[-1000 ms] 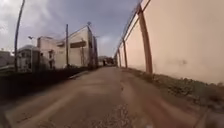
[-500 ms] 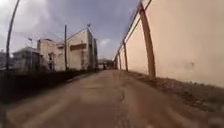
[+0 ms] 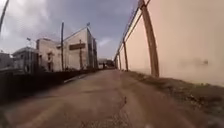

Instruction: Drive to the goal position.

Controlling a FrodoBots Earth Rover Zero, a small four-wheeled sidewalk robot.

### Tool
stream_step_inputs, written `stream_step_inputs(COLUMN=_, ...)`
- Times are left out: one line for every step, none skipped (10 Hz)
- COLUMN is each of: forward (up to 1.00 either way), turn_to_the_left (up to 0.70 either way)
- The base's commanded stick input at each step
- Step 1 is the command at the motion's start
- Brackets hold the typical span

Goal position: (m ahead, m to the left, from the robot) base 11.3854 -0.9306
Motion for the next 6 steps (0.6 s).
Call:
stream_step_inputs(forward=0.7, turn_to_the_left=0.0)
stream_step_inputs(forward=0.7, turn_to_the_left=0.0)
stream_step_inputs(forward=0.7, turn_to_the_left=0.0)
stream_step_inputs(forward=0.7, turn_to_the_left=0.0)
stream_step_inputs(forward=0.7, turn_to_the_left=0.0)
stream_step_inputs(forward=0.7, turn_to_the_left=0.0)
